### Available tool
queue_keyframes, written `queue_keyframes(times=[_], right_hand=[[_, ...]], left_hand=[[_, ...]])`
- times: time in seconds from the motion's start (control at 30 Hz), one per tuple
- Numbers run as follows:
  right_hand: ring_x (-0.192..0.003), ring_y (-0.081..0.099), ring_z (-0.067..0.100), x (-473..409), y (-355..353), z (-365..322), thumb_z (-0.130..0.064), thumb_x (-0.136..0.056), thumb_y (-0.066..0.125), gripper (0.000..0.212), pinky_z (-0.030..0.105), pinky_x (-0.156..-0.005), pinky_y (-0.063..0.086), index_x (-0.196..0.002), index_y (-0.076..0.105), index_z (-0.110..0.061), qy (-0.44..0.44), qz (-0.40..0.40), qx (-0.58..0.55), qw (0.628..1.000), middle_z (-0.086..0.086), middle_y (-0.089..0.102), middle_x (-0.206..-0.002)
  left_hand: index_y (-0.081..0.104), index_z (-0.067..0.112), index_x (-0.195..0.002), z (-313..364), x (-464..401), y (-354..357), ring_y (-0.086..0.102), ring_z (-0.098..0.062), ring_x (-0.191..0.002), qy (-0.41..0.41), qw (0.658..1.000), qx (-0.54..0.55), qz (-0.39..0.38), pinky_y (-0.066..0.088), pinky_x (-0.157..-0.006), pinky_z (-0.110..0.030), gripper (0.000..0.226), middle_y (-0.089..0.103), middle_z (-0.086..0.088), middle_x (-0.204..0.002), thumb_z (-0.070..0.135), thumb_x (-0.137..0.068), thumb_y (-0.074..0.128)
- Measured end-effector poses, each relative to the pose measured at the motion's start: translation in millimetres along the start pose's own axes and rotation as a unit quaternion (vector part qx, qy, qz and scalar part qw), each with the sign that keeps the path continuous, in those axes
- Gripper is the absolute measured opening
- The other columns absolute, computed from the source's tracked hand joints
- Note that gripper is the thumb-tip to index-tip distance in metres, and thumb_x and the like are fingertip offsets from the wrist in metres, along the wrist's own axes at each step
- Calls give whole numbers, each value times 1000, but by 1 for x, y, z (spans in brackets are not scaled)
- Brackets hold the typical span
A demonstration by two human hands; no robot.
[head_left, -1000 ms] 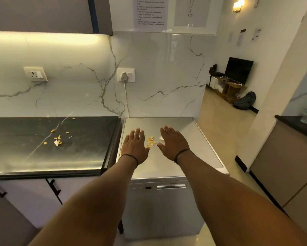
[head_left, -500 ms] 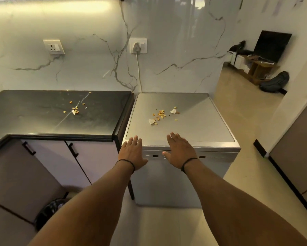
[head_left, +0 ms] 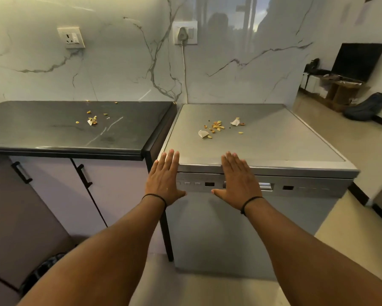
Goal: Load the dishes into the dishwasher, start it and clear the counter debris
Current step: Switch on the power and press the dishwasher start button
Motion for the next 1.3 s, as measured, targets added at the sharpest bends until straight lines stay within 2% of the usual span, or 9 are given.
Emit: queue_keyframes(times=[0.1, 0.17, 0.23, 0.37, 0.63, 0.8, 0.93, 1.2, 1.3], right_hand=[[-148, 3, 26, -13, 15, -9, -69, -81, 50, 103, 40, -121, 0, -153, 7, -10, -13, 59, 7, 998, 10, 8, -160], [-142, 22, 29, -15, 20, -10, -72, -75, 54, 101, 44, -120, 8, -149, 24, -10, -8, 108, 20, 994, 10, 29, -152], [-133, 32, 30, -13, 23, -9, -76, -69, 55, 101, 46, -119, 13, -143, 33, -11, -7, 172, 30, 985, 9, 39, -141], [-127, 37, 30, -19, 25, -10, -81, -65, 51, 101, 46, -118, 15, -138, 36, -13, -28, 252, 43, 966, 7, 42, -134], [-116, 41, 26, -12, 41, -10, -90, -57, 45, 108, 43, -114, 20, -133, 38, -14, -42, 318, 70, 945, 5, 44, -126], [-121, 39, 26, -14, 43, -10, -89, -55, 49, 112, 42, -116, 16, -137, 33, -15, -39, 298, 75, 951, 4, 41, -131], [-122, 38, 26, -15, 42, -11, -89, -55, 50, 111, 43, -115, 19, -137, 32, -16, -38, 282, 74, 956, 4, 41, -132], [-124, 37, 27, -14, 46, -13, -87, -55, 51, 113, 44, -116, 17, -140, 30, -14, -43, 324, 87, 941, 6, 39, -133], [-128, 34, 28, -20, 47, -8, -88, -55, 50, 117, 44, -117, 15, -143, 26, -14, -33, 314, 98, 944, 6, 36, -137]], left_hand=[[-7, 19, -154, -15, -9, 13, -13, -22, -148, 7, 999, 12, 50, -2, -121, -39, 119, -7, -3, -162, 60, -73, 71], [5, 20, -154, -15, -10, 18, -4, -22, -149, 22, 995, 26, 91, 0, -122, -40, 114, 7, -2, -161, 55, -71, 75], [14, 22, -152, -13, -9, 21, 2, -22, -149, 34, 990, 38, 133, -3, -121, -39, 110, 17, 0, -158, 50, -68, 80], [20, 22, -150, -20, -11, 22, 7, -23, -148, 62, 978, 54, 191, 0, -121, -41, 105, 23, 1, -156, 40, -68, 82], [21, 21, -151, -25, -12, 39, 4, -22, -149, 88, 971, 73, 210, 0, -121, -41, 97, 21, -1, -158, 29, -75, 80], [30, 22, -147, -25, -9, 35, 11, -24, -148, 92, 966, 79, 230, 5, -122, -44, 91, 29, -2, -154, 26, -72, 82], [33, 22, -144, -24, -6, 31, 15, -25, -146, 91, 964, 85, 235, 7, -121, -44, 89, 33, -2, -151, 28, -70, 83], [42, 16, -135, -22, 2, 31, 34, -28, -132, 91, 939, 55, 328, 14, -119, -42, 80, 45, -6, -136, 26, -67, 84], [44, 15, -134, -18, -3, 30, 37, -28, -129, 93, 937, 50, 334, 13, -118, -39, 77, 46, -7, -134, 25, -68, 83]])
Point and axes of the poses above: each hand's wrist, its own x-axis away from the middle knuckle, its own y-axis out of the palm, z = x × y, the point moved 10 cm from there along -x, towards the middle knuckle
